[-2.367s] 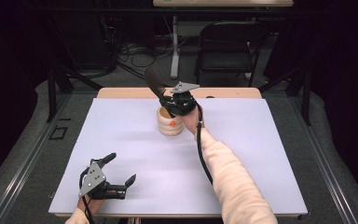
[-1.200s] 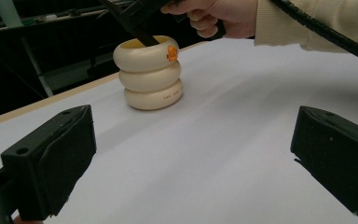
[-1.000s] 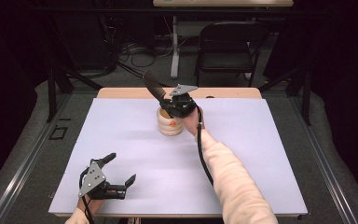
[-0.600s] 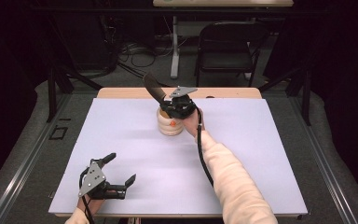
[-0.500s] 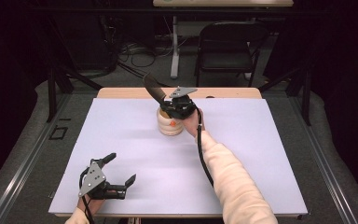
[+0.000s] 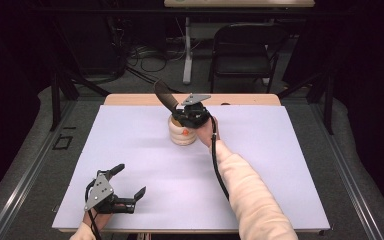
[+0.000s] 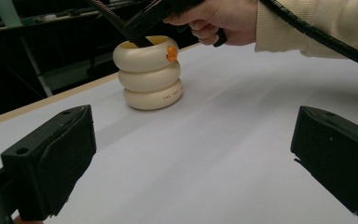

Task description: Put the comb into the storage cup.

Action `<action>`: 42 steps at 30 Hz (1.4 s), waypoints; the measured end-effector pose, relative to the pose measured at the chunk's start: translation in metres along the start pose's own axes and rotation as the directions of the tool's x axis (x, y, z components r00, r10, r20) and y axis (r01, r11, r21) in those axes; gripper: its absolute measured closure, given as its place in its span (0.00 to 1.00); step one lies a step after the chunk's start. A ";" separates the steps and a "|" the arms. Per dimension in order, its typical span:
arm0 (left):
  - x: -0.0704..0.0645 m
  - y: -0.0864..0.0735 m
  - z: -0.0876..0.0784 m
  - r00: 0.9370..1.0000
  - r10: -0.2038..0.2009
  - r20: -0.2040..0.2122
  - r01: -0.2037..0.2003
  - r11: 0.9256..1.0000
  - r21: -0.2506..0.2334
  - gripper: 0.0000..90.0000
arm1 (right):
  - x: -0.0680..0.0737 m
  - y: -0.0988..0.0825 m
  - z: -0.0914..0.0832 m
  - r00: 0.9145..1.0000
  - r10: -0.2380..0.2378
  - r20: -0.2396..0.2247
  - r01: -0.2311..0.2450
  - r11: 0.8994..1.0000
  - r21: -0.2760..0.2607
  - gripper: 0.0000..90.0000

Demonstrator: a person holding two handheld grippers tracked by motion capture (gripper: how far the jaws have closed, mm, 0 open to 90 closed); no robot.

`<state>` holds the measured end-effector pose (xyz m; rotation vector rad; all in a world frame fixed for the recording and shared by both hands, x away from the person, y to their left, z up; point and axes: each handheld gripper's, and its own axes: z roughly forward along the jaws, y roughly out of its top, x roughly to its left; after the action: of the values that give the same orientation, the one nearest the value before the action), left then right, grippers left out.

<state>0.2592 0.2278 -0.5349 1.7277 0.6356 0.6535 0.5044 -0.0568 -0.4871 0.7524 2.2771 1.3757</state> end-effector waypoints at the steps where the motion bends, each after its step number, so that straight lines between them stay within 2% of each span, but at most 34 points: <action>1: 0.000 0.000 0.000 1.000 0.001 0.000 -0.001 1.000 0.000 0.00 | 0.000 0.000 0.000 1.000 0.000 0.001 0.000 1.000 0.002 0.80; 42: 0.000 0.000 0.000 1.000 -0.001 -0.003 0.001 1.000 -0.001 0.00 | -0.001 -0.004 0.002 1.000 0.001 0.000 -0.001 0.999 0.038 0.80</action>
<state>0.2591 0.2277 -0.5350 1.7258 0.6383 0.6553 0.5050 -0.0576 -0.4917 0.7658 2.3089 1.3371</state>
